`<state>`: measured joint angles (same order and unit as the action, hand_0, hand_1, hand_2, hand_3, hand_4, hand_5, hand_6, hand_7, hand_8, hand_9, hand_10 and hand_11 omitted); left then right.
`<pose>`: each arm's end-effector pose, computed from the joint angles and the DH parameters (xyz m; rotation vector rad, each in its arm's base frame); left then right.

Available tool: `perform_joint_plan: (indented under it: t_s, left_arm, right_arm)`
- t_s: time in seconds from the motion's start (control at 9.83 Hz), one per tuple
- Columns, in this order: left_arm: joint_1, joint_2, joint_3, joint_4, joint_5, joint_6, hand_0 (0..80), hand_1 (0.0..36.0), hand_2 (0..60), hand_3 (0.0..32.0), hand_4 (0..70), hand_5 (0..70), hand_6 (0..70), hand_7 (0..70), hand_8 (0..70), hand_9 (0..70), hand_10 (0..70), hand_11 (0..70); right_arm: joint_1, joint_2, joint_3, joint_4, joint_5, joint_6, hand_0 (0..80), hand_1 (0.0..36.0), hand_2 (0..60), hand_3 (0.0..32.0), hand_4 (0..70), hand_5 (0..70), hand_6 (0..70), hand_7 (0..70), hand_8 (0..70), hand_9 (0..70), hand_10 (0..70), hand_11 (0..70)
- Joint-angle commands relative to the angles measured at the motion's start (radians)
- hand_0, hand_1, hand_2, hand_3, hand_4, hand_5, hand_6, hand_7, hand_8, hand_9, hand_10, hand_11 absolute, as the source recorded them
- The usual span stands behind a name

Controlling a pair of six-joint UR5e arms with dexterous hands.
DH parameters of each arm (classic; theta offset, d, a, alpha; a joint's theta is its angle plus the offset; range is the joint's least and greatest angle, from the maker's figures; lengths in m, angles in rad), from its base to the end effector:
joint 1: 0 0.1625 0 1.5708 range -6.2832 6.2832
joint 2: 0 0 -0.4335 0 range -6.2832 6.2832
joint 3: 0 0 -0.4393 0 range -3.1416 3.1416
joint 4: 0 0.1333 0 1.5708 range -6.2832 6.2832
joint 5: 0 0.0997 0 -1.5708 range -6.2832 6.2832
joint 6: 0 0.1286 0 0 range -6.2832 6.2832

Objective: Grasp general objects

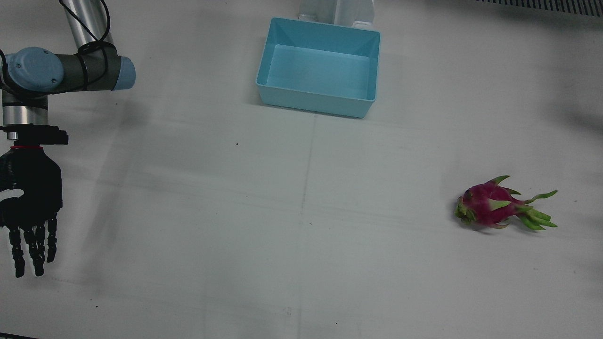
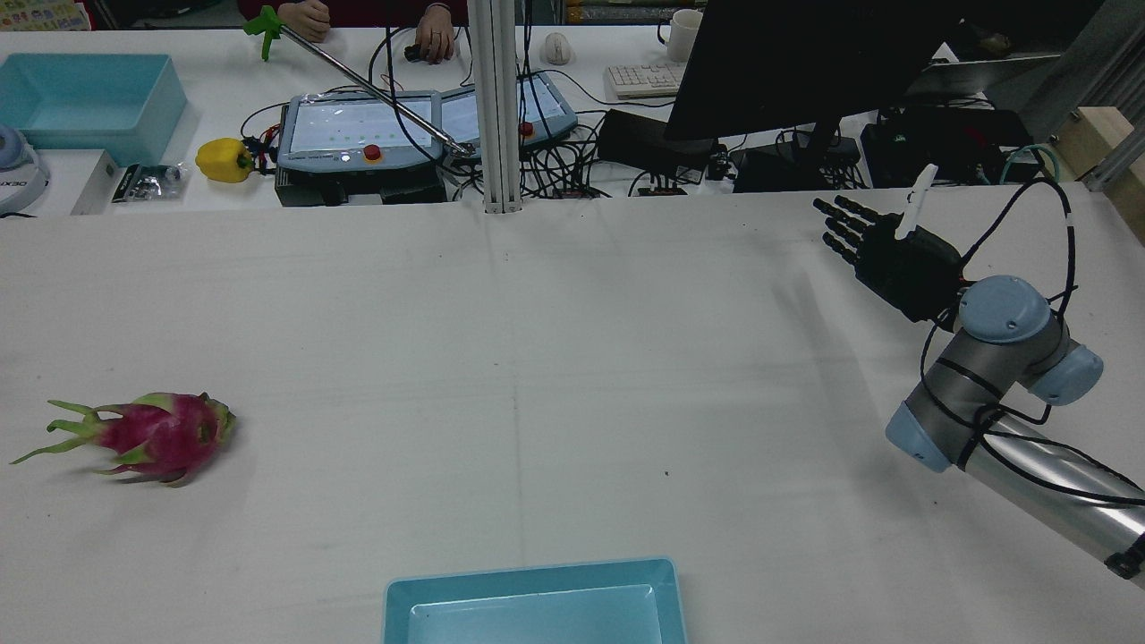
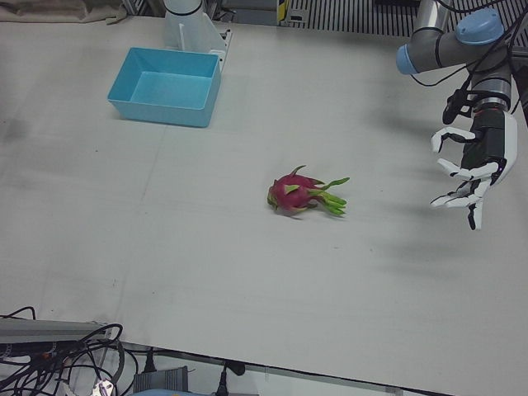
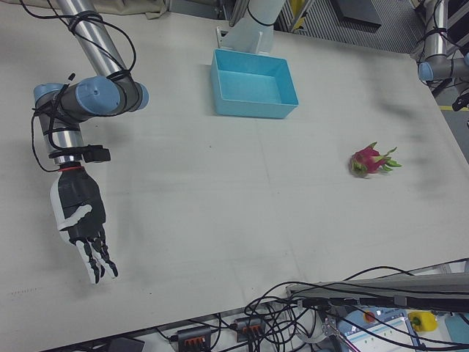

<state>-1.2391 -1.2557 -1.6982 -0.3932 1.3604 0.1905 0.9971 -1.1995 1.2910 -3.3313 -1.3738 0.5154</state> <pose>-0.0079 -0.4688 0.7286 0.0348 2.3117 -1.8722 -0.2525 -0.6827 0.6379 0.8674 1.8620 -2.2580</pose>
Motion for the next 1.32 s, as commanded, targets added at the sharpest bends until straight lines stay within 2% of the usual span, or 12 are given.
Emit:
perform_joint_plan:
  t_s: [0.0, 0.1, 0.2, 0.31, 0.41, 0.51, 0.61, 0.71, 0.81, 0.92, 1.02, 1.22]
  left_arm:
    - [0.018, 0.058, 0.127, -0.121, 0.052, 0.218, 80.0, 36.0, 48.8, 0.0, 49.8, 25.4, 17.8, 19.4, 2.5, 2.4, 5.1, 11.6]
    - [0.027, 0.038, 0.152, -0.081, 0.092, 0.225, 80.0, 36.0, 53.6, 0.0, 52.9, 31.3, 20.4, 21.7, 3.0, 2.9, 4.9, 11.4]
    - [0.024, 0.024, 0.155, -0.060, 0.126, 0.174, 80.0, 36.0, 60.0, 0.0, 49.3, 30.2, 17.8, 20.9, 2.5, 2.7, 4.3, 11.1]
    - [0.026, 0.022, 0.194, -0.075, 0.120, 0.241, 80.0, 36.0, 53.6, 0.0, 44.6, 13.5, 16.2, 18.6, 2.2, 2.3, 5.1, 12.0]
    - [0.026, 0.021, 0.254, -0.137, 0.114, 0.324, 80.0, 36.0, 60.0, 0.0, 43.0, 6.0, 15.8, 17.6, 2.1, 2.1, 5.9, 13.4]
    - [0.023, 0.022, 0.250, -0.166, 0.111, 0.304, 80.0, 36.0, 60.0, 0.0, 41.1, 3.5, 13.5, 16.2, 1.7, 1.8, 5.3, 12.8]
    - [0.018, 0.025, 0.229, -0.185, 0.105, 0.305, 80.0, 36.0, 60.0, 0.0, 31.2, 0.0, 6.5, 12.8, 0.3, 1.1, 3.2, 9.8]
    - [0.018, 0.036, 0.171, -0.188, 0.088, 0.343, 80.0, 36.0, 60.0, 7.4, 14.2, 0.0, 0.3, 7.4, 0.0, 0.2, 1.1, 7.0]
    - [0.018, 0.059, 0.044, -0.181, 0.098, 0.475, 80.0, 36.0, 60.0, 25.6, 0.0, 0.0, 0.0, 0.7, 0.0, 0.0, 0.0, 1.3]
    - [0.023, 0.096, -0.164, -0.068, 0.182, 0.592, 80.0, 36.0, 60.0, 32.0, 0.0, 0.0, 0.0, 0.0, 0.0, 0.0, 0.0, 0.0]
    - [0.020, 0.091, -0.305, 0.058, 0.313, 0.729, 60.3, 36.0, 60.0, 32.0, 0.0, 0.0, 0.0, 0.0, 0.0, 0.0, 0.0, 0.0]
    - [0.024, 0.067, -0.334, 0.112, 0.355, 0.780, 49.7, 36.0, 60.0, 32.0, 0.0, 0.0, 0.0, 0.0, 0.0, 0.0, 0.0, 0.0]
  right_arm:
    - [0.000, 0.000, -0.001, 0.000, -0.001, 0.000, 0.0, 0.0, 0.0, 0.0, 0.0, 0.0, 0.0, 0.0, 0.0, 0.0, 0.0, 0.0]
    - [0.000, 0.000, -0.001, 0.000, 0.001, 0.000, 0.0, 0.0, 0.0, 0.0, 0.0, 0.0, 0.0, 0.0, 0.0, 0.0, 0.0, 0.0]
    - [0.000, 0.000, -0.001, 0.000, -0.001, 0.000, 0.0, 0.0, 0.0, 0.0, 0.0, 0.0, 0.0, 0.0, 0.0, 0.0, 0.0, 0.0]
    - [0.000, 0.000, -0.001, 0.000, 0.001, 0.000, 0.0, 0.0, 0.0, 0.0, 0.0, 0.0, 0.0, 0.0, 0.0, 0.0, 0.0, 0.0]
    - [0.000, 0.000, -0.001, 0.000, 0.001, 0.000, 0.0, 0.0, 0.0, 0.0, 0.0, 0.0, 0.0, 0.0, 0.0, 0.0, 0.0, 0.0]
    - [0.000, 0.000, -0.001, 0.000, 0.001, 0.000, 0.0, 0.0, 0.0, 0.0, 0.0, 0.0, 0.0, 0.0, 0.0, 0.0, 0.0, 0.0]
    - [0.000, 0.000, 0.001, 0.000, -0.001, 0.000, 0.0, 0.0, 0.0, 0.0, 0.0, 0.0, 0.0, 0.0, 0.0, 0.0, 0.0, 0.0]
    - [0.000, 0.000, -0.001, 0.000, -0.001, 0.000, 0.0, 0.0, 0.0, 0.0, 0.0, 0.0, 0.0, 0.0, 0.0, 0.0, 0.0, 0.0]
    - [0.000, 0.000, 0.001, 0.000, -0.001, 0.000, 0.0, 0.0, 0.0, 0.0, 0.0, 0.0, 0.0, 0.0, 0.0, 0.0, 0.0, 0.0]
    - [0.000, 0.000, 0.001, 0.000, -0.001, 0.000, 0.0, 0.0, 0.0, 0.0, 0.0, 0.0, 0.0, 0.0, 0.0, 0.0, 0.0, 0.0]
    - [0.000, 0.000, 0.001, 0.000, 0.001, 0.000, 0.0, 0.0, 0.0, 0.0, 0.0, 0.0, 0.0, 0.0, 0.0, 0.0, 0.0, 0.0]
    - [0.000, 0.000, 0.001, 0.000, -0.001, 0.000, 0.0, 0.0, 0.0, 0.0, 0.0, 0.0, 0.0, 0.0, 0.0, 0.0, 0.0, 0.0]
